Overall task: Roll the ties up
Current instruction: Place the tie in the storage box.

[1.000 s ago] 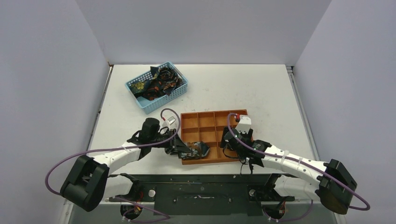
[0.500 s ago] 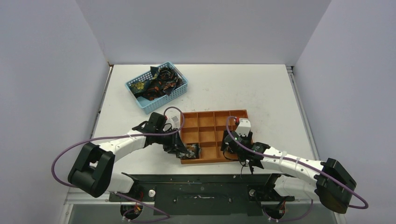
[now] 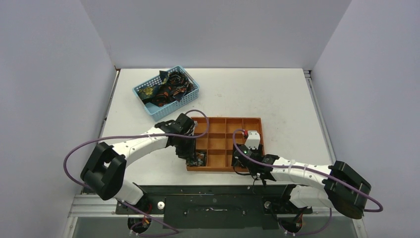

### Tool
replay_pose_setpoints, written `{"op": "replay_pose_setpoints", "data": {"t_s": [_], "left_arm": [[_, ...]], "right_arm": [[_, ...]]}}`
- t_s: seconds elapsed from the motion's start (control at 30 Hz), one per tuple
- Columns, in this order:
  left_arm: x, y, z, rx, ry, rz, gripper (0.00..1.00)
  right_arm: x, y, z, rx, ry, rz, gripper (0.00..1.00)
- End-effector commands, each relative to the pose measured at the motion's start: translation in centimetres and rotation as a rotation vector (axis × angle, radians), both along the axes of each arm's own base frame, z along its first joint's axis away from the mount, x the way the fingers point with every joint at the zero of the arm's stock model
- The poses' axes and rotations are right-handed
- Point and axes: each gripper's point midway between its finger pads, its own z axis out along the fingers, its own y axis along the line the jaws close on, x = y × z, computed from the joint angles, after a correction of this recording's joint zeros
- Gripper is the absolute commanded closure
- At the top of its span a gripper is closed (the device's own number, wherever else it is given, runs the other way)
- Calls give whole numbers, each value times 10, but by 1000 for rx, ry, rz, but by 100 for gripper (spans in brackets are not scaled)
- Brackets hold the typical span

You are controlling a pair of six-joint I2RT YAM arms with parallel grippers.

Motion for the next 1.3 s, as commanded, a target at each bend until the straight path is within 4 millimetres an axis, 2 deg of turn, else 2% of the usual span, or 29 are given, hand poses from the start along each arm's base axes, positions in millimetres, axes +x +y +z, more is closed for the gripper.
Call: {"op": "replay_pose_setpoints", "data": {"t_s": [0.0,0.23,0.4,0.63,0.9,1.07,1.27], "left_arm": [[16,35,-4,301,-117,-7,100],[18,13,9,428,-243,-38,100],[15,-9,20,362,-276,-14,100],[16,-36,37,224,-302,0,89],[18,-61,37,111,-296,6,89],[21,-71,36,79,-303,6,87],[23,-63,14,150,-291,-2,81]], "right_arm": [[4,10,0,36,-23,11,28],[0,9,-10,31,-5,17,28],[-3,8,-16,34,6,16,29],[-6,7,-21,40,19,14,29],[-7,9,-24,38,32,18,29],[-6,11,-27,30,39,23,29],[-5,15,-27,29,47,28,29]]}}
